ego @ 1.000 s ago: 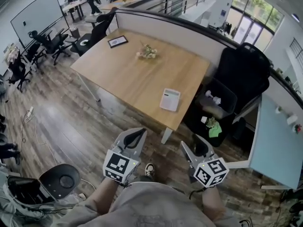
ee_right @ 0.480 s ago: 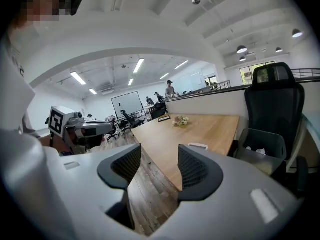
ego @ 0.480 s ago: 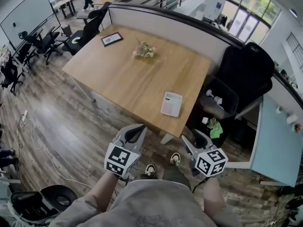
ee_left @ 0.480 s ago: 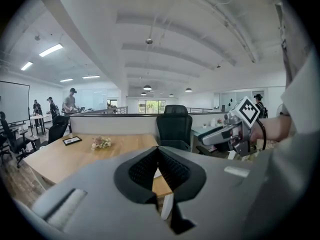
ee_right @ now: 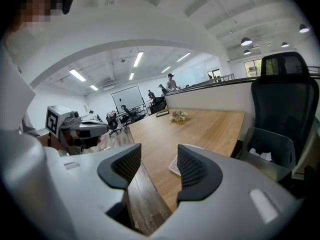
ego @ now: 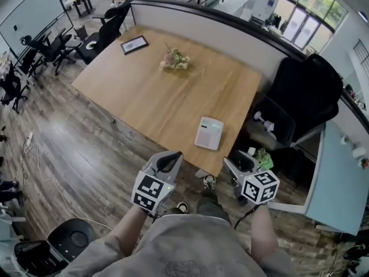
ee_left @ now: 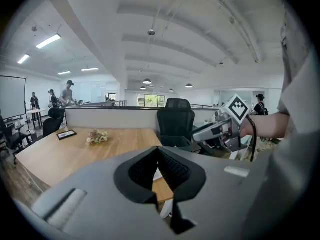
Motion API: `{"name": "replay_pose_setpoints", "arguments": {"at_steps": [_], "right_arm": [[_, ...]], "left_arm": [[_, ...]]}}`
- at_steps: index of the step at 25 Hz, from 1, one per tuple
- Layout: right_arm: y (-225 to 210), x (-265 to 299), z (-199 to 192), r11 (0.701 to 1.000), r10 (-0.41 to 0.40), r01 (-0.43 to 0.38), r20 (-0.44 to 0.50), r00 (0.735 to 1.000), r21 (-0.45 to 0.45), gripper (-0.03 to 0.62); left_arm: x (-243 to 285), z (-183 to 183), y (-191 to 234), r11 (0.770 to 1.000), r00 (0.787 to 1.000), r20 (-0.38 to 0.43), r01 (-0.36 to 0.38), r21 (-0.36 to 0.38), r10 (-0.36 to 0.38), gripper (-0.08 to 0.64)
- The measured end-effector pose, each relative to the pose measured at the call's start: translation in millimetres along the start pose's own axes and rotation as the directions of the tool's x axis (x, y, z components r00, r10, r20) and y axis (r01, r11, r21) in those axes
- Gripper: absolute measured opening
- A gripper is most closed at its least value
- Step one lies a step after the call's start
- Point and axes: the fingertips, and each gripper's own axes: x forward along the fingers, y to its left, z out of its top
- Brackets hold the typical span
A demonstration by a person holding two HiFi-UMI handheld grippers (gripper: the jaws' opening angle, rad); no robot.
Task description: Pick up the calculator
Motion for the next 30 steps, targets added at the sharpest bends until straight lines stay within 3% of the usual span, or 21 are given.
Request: {"name": "replay_pose_setpoints", "arguments": {"at_steps": [7, 15, 23, 30], "right_arm": [[-38.5, 56.9, 4.9, 0.995, 0.087, -0.092, -0.122, 0.989, -0.038, 0.229], [-89.2, 126.7, 4.7, 0.972, 0.194, -0.224, -0.293, 0.936, -0.071, 0.229], [-131.5, 183.7, -8.3, 0.938, 0.256, -0.33, -0.426, 0.868, -0.107, 0.229], [-154.1, 219.0, -25.7, 0.896, 0.28, -0.414, -0.515, 0.81, -0.163, 0.229]], "left_arm": [[45.3, -11.7, 19.5, 0.998, 0.996, -0.085, -0.042, -0.039, 0.039, 0.002], [104.9, -20.3, 40.2, 0.984, 0.977, -0.179, -0.141, -0.112, 0.12, 0.002], [151.1, -30.7, 67.1, 0.942, 0.937, -0.255, -0.289, -0.172, 0.241, 0.002], [167.1, -46.9, 72.6, 0.903, 0.906, -0.298, -0.371, -0.218, 0.3, 0.002]]}}
